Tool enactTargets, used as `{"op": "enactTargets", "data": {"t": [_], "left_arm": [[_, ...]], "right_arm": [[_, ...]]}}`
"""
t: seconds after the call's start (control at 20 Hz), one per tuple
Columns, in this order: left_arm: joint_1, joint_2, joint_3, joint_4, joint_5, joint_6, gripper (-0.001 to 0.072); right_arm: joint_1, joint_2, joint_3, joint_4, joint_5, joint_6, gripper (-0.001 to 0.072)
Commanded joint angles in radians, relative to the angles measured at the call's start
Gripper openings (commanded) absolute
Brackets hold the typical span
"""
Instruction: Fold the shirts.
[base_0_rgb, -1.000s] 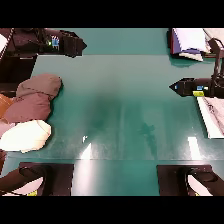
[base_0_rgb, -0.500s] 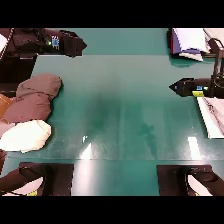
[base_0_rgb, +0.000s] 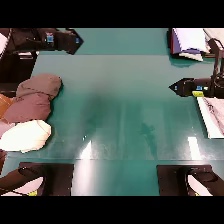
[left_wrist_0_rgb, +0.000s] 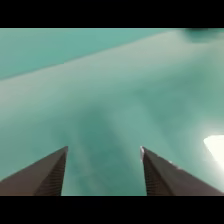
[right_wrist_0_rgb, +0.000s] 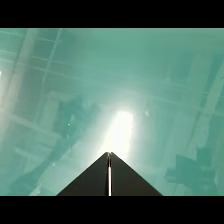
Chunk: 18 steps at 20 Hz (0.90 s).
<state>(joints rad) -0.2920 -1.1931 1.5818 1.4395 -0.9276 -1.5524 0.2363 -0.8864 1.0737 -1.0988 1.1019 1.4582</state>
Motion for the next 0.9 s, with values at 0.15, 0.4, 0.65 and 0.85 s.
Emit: {"op": "enactTargets", "data": {"t": [0.15, 0.4, 0.65, 0.85], "left_arm": [[0.242, -0.13, -0.147, 0.208, -0.083, -0.074, 0.055], [0.366, -0.321, -0.236, 0.208, -0.006, -0.074, 0.0551], [0.388, -0.41, -0.235, 0.208, 0.018, -0.071, 0.0548], [0.388, -0.369, -0.172, 0.208, -0.015, -0.064, 0.0032]], "right_arm": [[0.001, 0.0, 0.0, 0.001, 0.001, 0.0, 0.0016], [0.001, 0.0, 0.0, 0.001, 0.0, 0.0, 0.0016], [0.001, 0.0, 0.0, 0.001, -0.014, 0.0, 0.0016], [0.001, 0.001, 0.0, 0.008, -0.061, 0.0, 0.0016]]}}
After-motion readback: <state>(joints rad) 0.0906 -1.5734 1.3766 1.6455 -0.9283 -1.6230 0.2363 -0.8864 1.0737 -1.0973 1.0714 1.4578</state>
